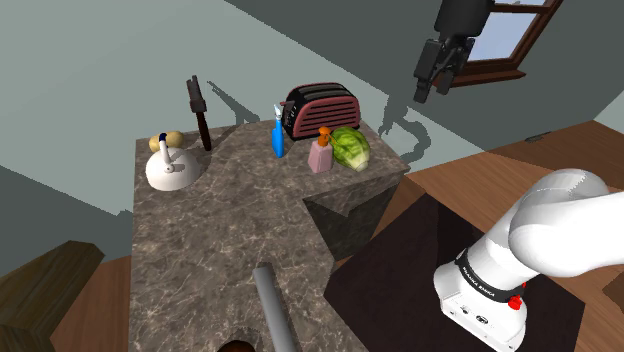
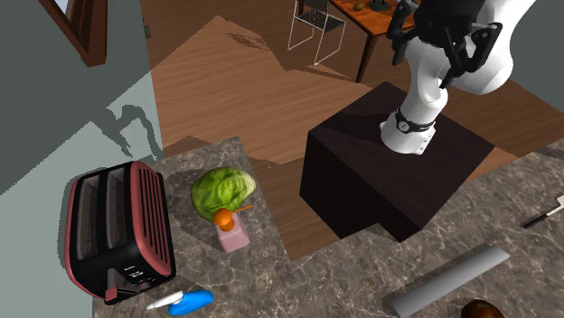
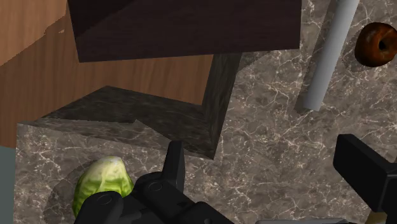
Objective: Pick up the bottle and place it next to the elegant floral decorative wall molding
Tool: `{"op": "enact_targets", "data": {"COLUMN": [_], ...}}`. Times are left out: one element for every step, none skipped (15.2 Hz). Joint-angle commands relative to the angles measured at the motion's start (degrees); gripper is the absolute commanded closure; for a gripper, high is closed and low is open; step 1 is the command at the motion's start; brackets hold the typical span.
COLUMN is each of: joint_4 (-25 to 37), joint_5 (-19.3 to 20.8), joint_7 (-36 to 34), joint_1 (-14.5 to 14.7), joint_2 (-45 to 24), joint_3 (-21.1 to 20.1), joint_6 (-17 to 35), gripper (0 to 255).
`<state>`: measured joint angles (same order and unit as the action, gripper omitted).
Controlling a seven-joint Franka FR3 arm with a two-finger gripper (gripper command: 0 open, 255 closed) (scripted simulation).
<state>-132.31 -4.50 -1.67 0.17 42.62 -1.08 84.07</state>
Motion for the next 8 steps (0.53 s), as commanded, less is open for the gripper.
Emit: {"op": "enact_targets", "data": {"joint_4": [0.0, -0.44, -0.81, -1.1, -1.31, -1.44, -1.49, -1.46], "joint_5": [0.0, 0.16, 0.31, 0.44, 0.56, 0.66, 0.74, 0.8], "joint_7": [0.0, 0.33, 0.65, 0.97, 1.28, 1.59, 1.91, 2.22], "joint_1": [0.0, -0.2, -0.39, -0.58, -0.76, -0.93, -1.1, -1.28], "joint_2": [0.0, -1.34, -2.75, -4.21, -5.74, -7.33, -8.97, -10.66], "joint_3": [0.0, 0.3, 0.6, 0.9, 1.2, 1.5, 1.8, 2.09], "joint_6": [0.0, 1.82, 3.62, 5.42, 7.19, 8.94, 10.67, 12.37], "gripper": [0, 0, 0, 0, 0, 0, 0, 0]}}
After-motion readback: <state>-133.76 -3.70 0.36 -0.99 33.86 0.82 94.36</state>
